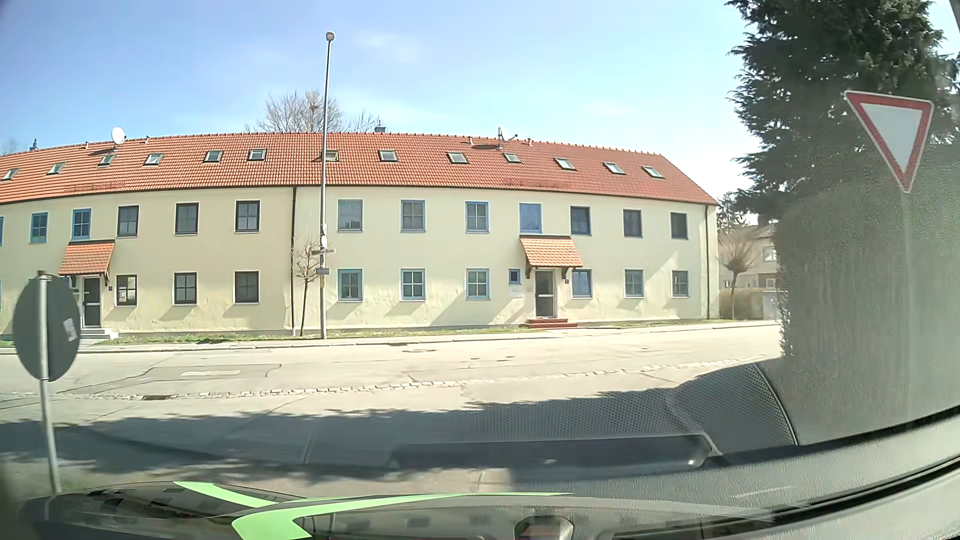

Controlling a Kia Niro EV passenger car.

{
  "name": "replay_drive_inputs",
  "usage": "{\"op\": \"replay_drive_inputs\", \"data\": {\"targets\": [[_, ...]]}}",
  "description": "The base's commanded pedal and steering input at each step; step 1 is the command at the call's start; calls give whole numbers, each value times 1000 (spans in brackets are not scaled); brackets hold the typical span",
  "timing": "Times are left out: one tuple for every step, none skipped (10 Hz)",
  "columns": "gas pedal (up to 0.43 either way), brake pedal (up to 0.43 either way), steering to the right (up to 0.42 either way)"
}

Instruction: Follow the waypoints while adhering to traffic rules and regulations

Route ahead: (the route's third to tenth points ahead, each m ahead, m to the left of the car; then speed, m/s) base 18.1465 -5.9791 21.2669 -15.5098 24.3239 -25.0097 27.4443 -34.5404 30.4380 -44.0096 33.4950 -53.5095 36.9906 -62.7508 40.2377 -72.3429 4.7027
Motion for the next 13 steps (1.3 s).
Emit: {"op": "replay_drive_inputs", "data": {"targets": [[0,171,2],[0,183,3],[0,189,3],[0,195,3],[0,201,3],[0,207,6],[0,213,14],[0,213,26],[0,220,33],[0,220,44],[0,220,55],[0,207,65],[0,140,72]]}}
